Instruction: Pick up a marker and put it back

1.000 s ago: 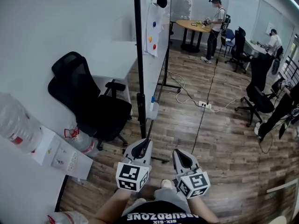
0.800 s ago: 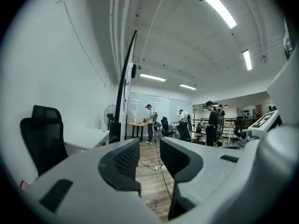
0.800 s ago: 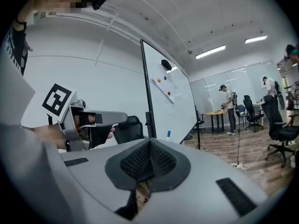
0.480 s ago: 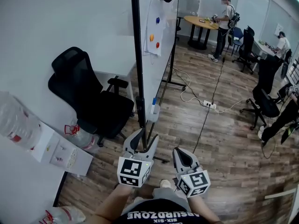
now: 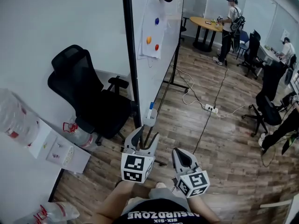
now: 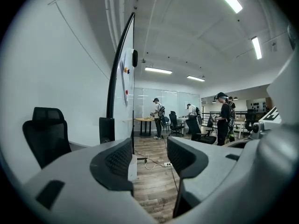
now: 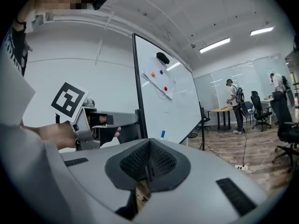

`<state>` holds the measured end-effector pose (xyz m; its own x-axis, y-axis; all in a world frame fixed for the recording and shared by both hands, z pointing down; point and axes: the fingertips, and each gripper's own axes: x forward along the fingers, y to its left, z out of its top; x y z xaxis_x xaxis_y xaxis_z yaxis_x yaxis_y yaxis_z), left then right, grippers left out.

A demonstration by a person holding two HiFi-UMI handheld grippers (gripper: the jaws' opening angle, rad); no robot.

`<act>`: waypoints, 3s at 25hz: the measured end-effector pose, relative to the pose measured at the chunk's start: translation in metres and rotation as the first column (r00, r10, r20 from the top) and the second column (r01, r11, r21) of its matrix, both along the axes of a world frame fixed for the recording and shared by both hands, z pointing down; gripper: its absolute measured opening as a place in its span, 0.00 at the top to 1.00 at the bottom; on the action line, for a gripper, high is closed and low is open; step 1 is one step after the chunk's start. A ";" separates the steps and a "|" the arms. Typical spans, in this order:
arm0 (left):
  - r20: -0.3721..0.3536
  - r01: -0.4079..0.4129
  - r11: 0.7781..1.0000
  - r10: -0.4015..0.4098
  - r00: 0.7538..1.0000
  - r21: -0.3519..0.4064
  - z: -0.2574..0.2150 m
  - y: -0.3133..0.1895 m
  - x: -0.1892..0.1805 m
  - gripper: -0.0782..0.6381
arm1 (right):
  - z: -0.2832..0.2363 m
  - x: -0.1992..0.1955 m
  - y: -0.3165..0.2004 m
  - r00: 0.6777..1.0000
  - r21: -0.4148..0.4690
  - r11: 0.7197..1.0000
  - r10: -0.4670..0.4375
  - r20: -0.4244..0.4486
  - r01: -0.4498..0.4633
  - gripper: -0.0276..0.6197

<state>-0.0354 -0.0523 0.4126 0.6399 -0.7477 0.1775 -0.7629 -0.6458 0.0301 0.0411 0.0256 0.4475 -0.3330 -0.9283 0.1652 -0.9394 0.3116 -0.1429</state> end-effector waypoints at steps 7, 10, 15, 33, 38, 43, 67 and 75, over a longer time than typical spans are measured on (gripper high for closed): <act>0.008 0.088 0.995 -0.088 0.996 -0.048 0.018 -0.026 0.017 0.58 | 0.010 0.019 -0.016 0.998 -0.018 0.997 -0.070 0.000 0.070 0.96; 0.007 0.128 0.990 -0.127 0.992 -0.067 0.024 -0.036 0.024 0.58 | 0.012 0.028 -0.021 0.995 -0.023 0.995 -0.101 -0.002 0.100 0.96; 0.018 0.176 0.981 -0.176 0.984 -0.084 0.035 -0.045 0.032 0.57 | 0.020 0.041 -0.029 0.991 -0.031 0.991 -0.133 -0.008 0.133 0.96; 0.120 0.279 0.949 -0.263 0.957 -0.146 0.066 -0.092 0.036 0.57 | 0.029 0.033 -0.078 0.984 -0.061 0.982 -0.179 0.015 0.180 0.96; 0.130 0.278 0.946 -0.258 0.957 -0.167 0.074 -0.108 0.043 0.57 | 0.026 0.034 -0.101 0.986 -0.060 0.984 -0.164 0.013 0.165 0.96; 0.135 0.249 0.953 -0.227 0.964 -0.173 0.084 -0.127 0.053 0.57 | 0.028 0.037 -0.117 0.988 -0.061 0.986 -0.156 0.016 0.157 0.96; 0.275 0.342 0.893 -0.264 0.924 -0.292 0.118 -0.191 0.065 0.57 | 0.036 0.053 -0.169 0.995 -0.088 0.991 -0.104 0.008 0.104 0.96; 0.322 0.329 0.889 -0.225 0.920 -0.319 0.123 -0.203 0.069 0.57 | 0.036 0.057 -0.176 0.995 -0.092 0.991 -0.098 0.009 0.099 0.96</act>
